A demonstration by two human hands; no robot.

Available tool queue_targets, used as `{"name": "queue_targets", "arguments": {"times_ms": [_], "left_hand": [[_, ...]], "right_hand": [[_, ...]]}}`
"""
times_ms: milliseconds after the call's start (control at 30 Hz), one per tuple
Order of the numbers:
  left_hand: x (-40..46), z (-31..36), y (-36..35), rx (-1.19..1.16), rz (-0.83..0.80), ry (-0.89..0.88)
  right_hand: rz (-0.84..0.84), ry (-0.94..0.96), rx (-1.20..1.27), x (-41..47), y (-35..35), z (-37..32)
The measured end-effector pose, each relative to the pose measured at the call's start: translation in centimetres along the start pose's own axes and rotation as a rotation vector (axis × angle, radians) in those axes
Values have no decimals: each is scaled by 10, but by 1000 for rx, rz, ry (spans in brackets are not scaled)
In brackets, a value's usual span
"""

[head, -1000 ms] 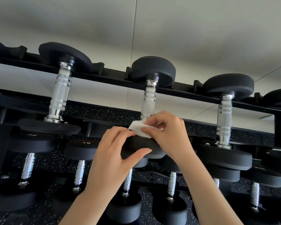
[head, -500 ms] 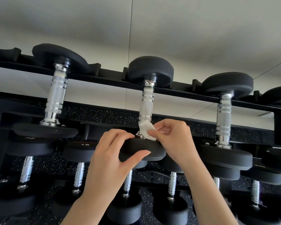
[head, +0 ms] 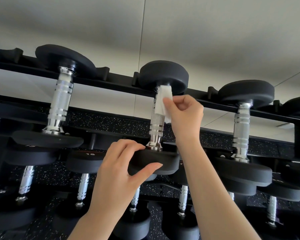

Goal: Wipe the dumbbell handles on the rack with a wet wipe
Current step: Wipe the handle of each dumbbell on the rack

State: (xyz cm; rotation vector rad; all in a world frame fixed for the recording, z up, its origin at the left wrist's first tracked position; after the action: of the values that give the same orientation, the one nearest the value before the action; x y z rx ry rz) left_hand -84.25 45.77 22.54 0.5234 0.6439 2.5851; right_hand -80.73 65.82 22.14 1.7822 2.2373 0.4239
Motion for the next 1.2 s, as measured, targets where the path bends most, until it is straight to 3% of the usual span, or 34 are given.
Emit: {"name": "queue_targets", "arguments": {"times_ms": [133, 367, 733, 1200], "left_hand": [[0, -1, -1, 3, -10, -4], [1, -4, -2, 31, -35, -3], [1, -4, -2, 18, -42, 3], [2, -3, -1, 8, -28, -12]], "right_hand": [[37, -27, 43, 10, -6, 0], [-101, -129, 5, 3, -20, 25], [-576, -446, 391, -17, -53, 24], [-729, -282, 62, -48, -28, 50]]}}
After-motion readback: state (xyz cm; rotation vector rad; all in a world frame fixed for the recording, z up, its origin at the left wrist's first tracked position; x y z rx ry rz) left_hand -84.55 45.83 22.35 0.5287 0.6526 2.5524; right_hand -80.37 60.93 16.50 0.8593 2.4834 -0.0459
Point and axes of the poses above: each hand's wrist, its own x-axis towards the middle knuckle, its own y-axis out of the back of the hand, z = x × y, the point moved 9 cm from there along x, towards the middle knuckle, and after that the axes turned 13 degrees about z, right-handed, at the moved point
